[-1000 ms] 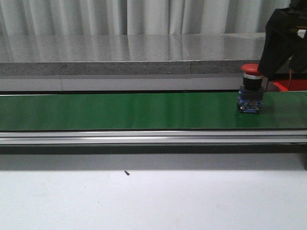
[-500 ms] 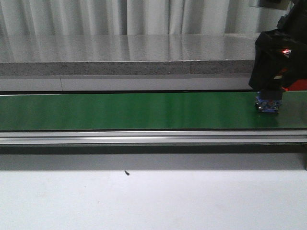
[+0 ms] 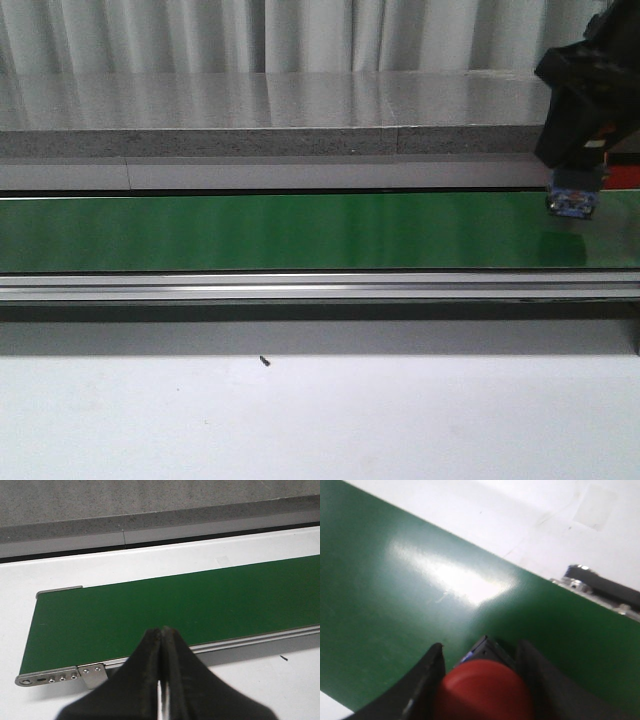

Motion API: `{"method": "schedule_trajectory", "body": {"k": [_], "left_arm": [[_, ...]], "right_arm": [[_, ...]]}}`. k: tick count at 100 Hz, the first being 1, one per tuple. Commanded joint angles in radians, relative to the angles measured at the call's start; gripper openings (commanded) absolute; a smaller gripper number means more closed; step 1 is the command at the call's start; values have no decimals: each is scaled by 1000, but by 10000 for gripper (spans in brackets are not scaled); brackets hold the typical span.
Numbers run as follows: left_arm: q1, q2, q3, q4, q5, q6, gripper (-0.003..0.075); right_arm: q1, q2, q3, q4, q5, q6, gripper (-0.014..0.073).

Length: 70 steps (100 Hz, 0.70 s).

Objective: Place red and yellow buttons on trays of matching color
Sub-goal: 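Carry the red button into the red tray and open the right gripper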

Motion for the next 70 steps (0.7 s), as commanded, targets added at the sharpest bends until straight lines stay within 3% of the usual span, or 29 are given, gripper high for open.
{"method": "schedule_trajectory", "body": {"k": [1, 42, 70], "left_arm": [[-8, 4, -27, -17, -77, -6, -20], [-8, 4, -27, -17, -77, -6, -20], [-8, 4, -27, -17, -77, -6, -20]], "right_arm": [[-46, -84, -31, 20, -54, -7, 113], [-348, -115, -31, 20, -79, 46, 113], [-495, -104, -31, 20, -162, 101, 113]]}}
